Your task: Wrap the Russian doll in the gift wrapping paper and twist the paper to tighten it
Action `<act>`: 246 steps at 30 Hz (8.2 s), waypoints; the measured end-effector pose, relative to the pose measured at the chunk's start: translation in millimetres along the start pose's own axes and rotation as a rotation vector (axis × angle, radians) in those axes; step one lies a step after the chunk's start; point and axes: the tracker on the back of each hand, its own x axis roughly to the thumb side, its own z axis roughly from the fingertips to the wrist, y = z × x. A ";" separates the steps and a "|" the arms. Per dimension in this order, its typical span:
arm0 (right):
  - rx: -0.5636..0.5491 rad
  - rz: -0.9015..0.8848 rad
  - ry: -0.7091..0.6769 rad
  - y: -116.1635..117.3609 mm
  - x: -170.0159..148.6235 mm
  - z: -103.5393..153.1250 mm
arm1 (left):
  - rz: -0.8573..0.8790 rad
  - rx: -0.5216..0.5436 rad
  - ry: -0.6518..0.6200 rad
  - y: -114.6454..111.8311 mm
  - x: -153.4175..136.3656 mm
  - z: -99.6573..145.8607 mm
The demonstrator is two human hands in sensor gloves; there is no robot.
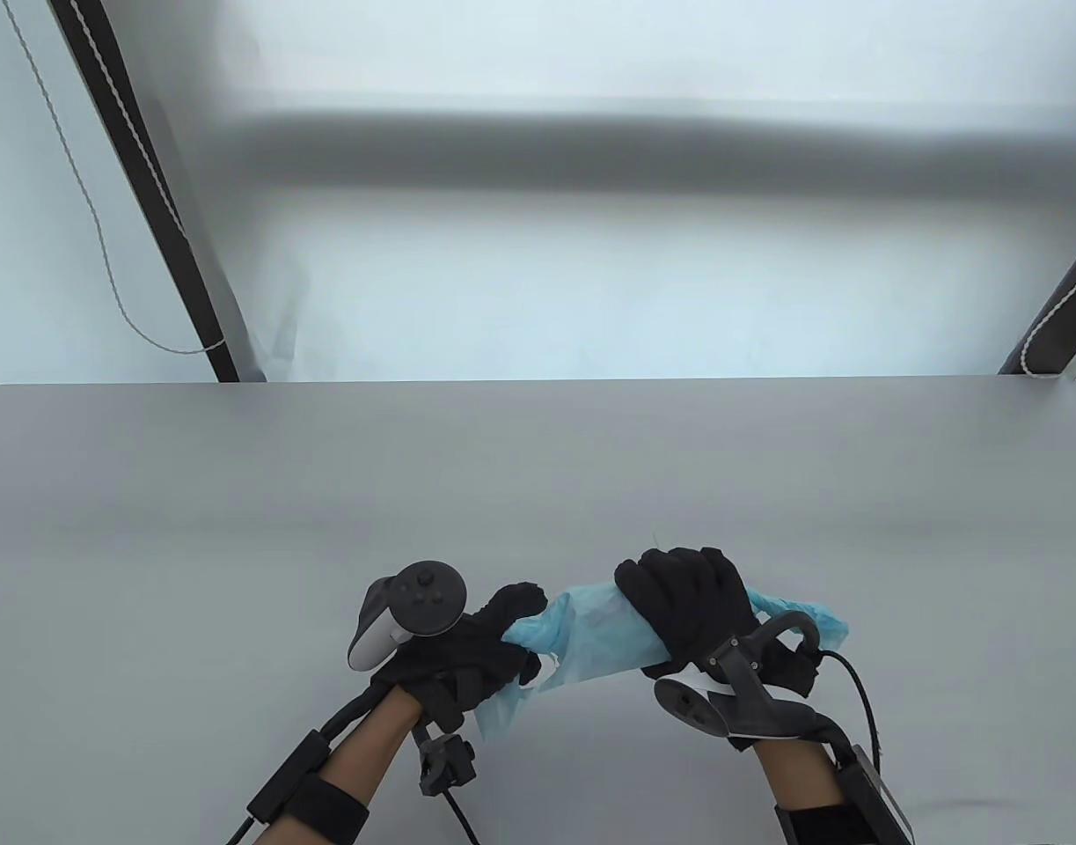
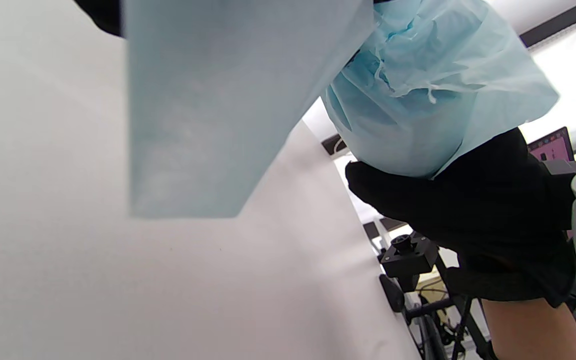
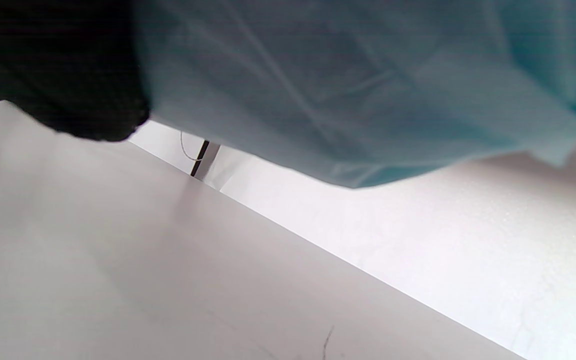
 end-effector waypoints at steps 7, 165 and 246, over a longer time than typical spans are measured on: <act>0.018 0.009 -0.023 1.6 4.6 -0.5 | -0.042 -0.002 0.079 0.9 3.2 -2.4; 0.058 -0.057 -0.061 6.0 9.6 -2.4 | -0.216 0.019 0.255 2.4 3.3 -6.8; 0.342 -0.267 0.111 115.7 1.3 -86.7 | -0.911 0.183 0.481 10.4 11.2 35.6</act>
